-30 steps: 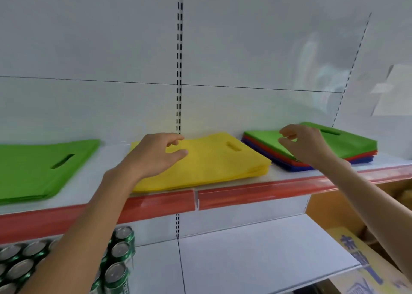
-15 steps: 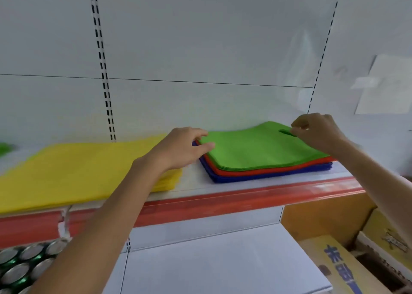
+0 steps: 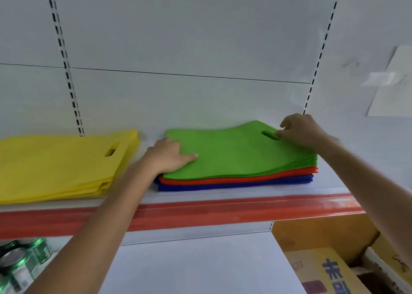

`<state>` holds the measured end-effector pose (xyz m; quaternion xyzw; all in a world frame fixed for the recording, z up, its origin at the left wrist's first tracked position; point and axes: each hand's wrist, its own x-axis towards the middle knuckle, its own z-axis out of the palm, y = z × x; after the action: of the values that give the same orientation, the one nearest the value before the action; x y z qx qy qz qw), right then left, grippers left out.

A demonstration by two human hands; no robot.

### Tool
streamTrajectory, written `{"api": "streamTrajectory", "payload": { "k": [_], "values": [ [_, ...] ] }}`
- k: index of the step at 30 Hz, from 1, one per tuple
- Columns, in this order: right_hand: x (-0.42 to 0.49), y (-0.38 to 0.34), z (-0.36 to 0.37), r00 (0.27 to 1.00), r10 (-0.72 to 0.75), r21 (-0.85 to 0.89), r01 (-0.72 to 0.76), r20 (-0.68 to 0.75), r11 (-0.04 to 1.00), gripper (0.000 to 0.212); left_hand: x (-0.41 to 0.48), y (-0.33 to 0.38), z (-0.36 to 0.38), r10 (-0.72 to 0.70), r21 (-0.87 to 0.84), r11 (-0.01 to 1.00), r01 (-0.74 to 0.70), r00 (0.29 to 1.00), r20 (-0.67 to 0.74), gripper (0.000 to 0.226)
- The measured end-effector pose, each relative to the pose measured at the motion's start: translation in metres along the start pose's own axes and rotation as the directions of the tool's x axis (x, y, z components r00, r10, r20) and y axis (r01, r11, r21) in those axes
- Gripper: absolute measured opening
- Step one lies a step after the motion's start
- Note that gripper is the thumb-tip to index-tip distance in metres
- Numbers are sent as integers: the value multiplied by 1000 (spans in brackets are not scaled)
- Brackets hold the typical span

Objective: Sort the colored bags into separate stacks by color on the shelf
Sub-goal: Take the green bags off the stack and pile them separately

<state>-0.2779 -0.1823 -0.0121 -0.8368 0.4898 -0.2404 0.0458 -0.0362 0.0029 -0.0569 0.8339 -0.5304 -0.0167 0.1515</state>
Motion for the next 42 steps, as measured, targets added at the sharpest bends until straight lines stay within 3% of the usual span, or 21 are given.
{"api": "streamTrajectory", "payload": {
  "k": [8, 16, 23, 31, 38, 42],
  "values": [
    [7, 11, 20, 1000, -14, 18, 14, -14, 1000, 34, -1, -1, 8, -42, 91, 995, 33, 995, 89, 71],
    [8, 15, 27, 997, 43, -19, -44, -61, 999, 38, -1, 1, 11, -8, 140, 990, 0, 998, 58, 62],
    [4, 10, 27, 991, -12, -80, 1, -135, 997, 40, 0, 0, 12, -30, 193, 981, 24, 999, 31, 59],
    [-4, 7, 27, 984, -87, -130, 67, -153, 989, 41, -8, 7, 9, 64, 202, 978, -57, 998, -28, 59],
    [-5, 9, 28, 962, -208, -170, 177, -179, 969, 30, -14, 9, 8, 3, 5, 1000, -2, 978, -208, 62],
    [-8, 6, 27, 968, -188, -141, 165, -165, 976, 25, -15, 7, 6, -77, -123, 991, 53, 976, -204, 61]
  ]
}}
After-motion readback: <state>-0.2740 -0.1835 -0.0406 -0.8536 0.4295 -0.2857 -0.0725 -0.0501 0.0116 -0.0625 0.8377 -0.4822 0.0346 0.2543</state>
